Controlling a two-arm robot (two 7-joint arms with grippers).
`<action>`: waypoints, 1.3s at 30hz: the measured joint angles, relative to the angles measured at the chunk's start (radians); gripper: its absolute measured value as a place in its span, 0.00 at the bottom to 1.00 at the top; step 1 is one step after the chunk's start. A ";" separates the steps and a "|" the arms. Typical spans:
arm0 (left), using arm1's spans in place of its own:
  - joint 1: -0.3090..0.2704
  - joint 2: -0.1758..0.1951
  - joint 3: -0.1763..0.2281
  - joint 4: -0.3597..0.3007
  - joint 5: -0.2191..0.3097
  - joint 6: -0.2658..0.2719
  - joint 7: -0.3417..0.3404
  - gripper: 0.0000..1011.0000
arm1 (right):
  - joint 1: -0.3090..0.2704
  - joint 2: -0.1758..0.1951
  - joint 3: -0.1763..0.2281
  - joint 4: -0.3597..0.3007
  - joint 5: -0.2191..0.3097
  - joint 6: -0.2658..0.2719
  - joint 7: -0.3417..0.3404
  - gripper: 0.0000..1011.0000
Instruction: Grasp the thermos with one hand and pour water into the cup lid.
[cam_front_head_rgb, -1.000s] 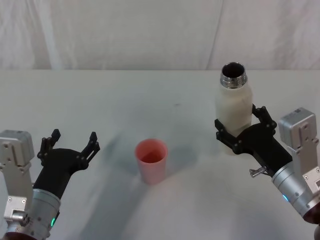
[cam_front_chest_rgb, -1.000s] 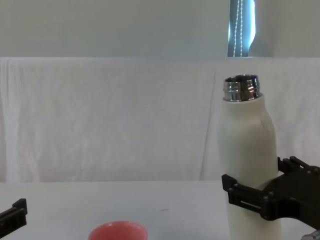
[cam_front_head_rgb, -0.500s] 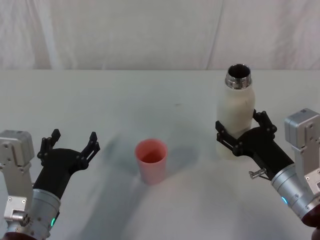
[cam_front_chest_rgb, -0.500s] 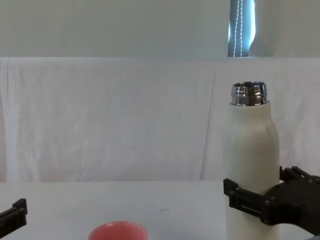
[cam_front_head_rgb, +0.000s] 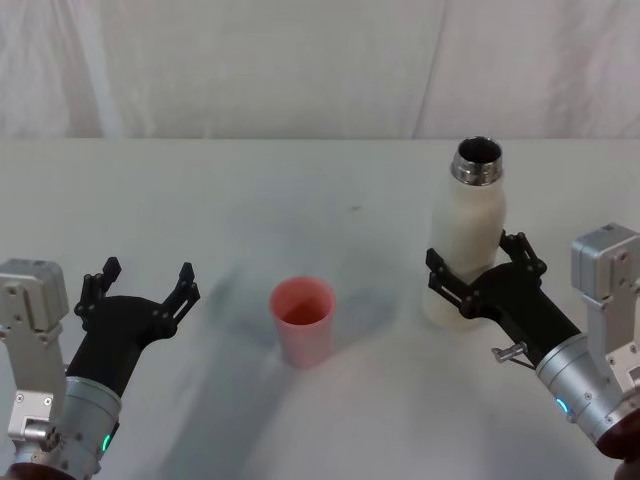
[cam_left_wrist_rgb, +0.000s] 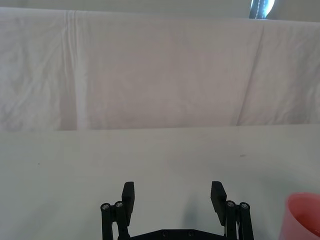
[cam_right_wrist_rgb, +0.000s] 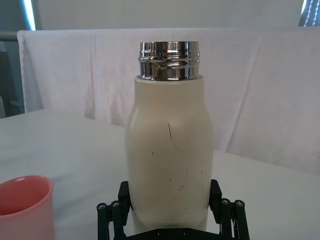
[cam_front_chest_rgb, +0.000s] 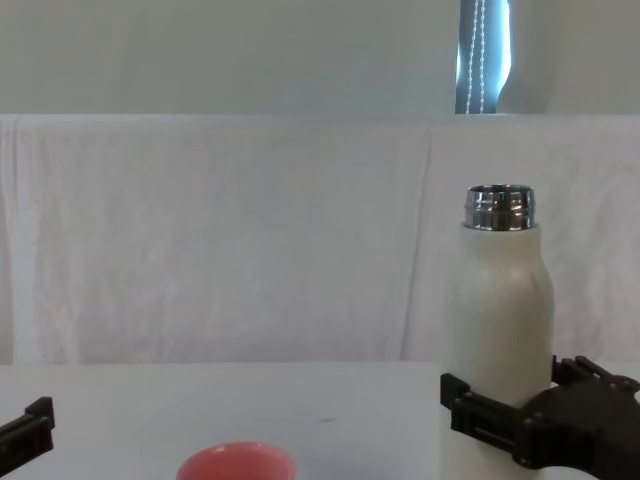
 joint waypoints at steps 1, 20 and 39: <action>0.000 0.000 0.000 0.000 0.000 0.000 0.000 0.99 | 0.001 0.000 -0.001 0.002 0.001 -0.001 0.001 0.95; 0.000 0.000 0.000 0.000 0.000 0.000 0.000 0.99 | 0.027 -0.002 -0.020 0.044 0.028 -0.010 0.012 0.95; 0.000 0.000 0.000 0.000 0.000 0.000 0.000 0.99 | 0.044 0.005 -0.029 0.070 0.027 -0.011 0.013 0.95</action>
